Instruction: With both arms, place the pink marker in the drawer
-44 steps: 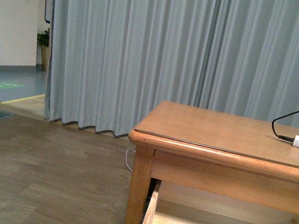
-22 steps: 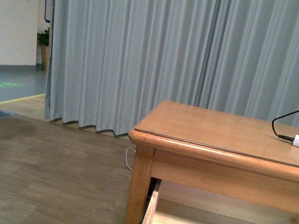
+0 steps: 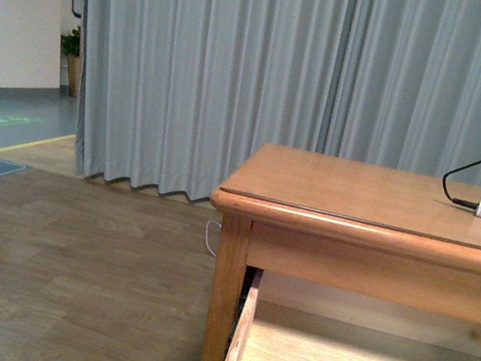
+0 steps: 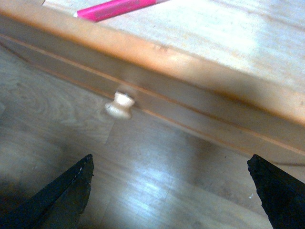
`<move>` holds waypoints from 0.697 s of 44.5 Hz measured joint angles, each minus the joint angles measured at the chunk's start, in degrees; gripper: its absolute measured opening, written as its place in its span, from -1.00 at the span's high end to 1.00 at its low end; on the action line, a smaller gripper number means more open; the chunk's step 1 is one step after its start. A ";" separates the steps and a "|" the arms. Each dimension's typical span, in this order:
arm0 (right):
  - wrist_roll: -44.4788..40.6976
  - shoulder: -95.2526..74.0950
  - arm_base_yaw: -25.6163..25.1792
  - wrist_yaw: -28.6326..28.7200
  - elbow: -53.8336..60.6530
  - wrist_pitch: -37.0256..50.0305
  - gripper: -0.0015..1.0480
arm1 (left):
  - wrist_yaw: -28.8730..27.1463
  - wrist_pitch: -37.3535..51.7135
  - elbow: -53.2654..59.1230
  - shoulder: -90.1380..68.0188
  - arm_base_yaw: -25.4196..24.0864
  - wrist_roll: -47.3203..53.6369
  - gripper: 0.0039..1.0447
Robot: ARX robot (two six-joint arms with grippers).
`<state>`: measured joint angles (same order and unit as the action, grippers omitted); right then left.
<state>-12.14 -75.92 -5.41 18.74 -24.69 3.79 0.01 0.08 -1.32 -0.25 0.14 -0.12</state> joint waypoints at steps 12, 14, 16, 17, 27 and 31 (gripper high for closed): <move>4.81 -15.67 1.75 -6.27 -3.30 23.08 -0.84 | 0.00 0.00 0.00 0.00 0.00 0.00 -0.89; 5.20 -18.25 1.88 -7.43 -4.59 26.73 -0.84 | 0.00 0.00 0.00 0.00 0.00 0.00 -0.89; 5.73 -21.31 2.14 -8.85 -6.32 31.26 -0.84 | 0.00 0.00 0.00 0.00 0.00 0.00 -0.89; 6.03 -22.21 2.23 -9.18 -6.80 32.61 -0.84 | 0.00 0.00 0.00 0.00 0.00 0.00 -0.89; 9.29 -34.10 4.00 -12.96 -13.40 47.34 -0.84 | 0.00 0.00 0.00 0.00 0.00 0.00 -0.89; 10.58 -38.80 4.81 -14.10 -16.44 50.80 -0.84 | 0.00 0.00 0.00 0.00 0.00 0.00 -0.89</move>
<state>-1.56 -114.72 -0.60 4.64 -41.12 54.59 0.01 0.08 -1.32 -0.25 0.14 -0.12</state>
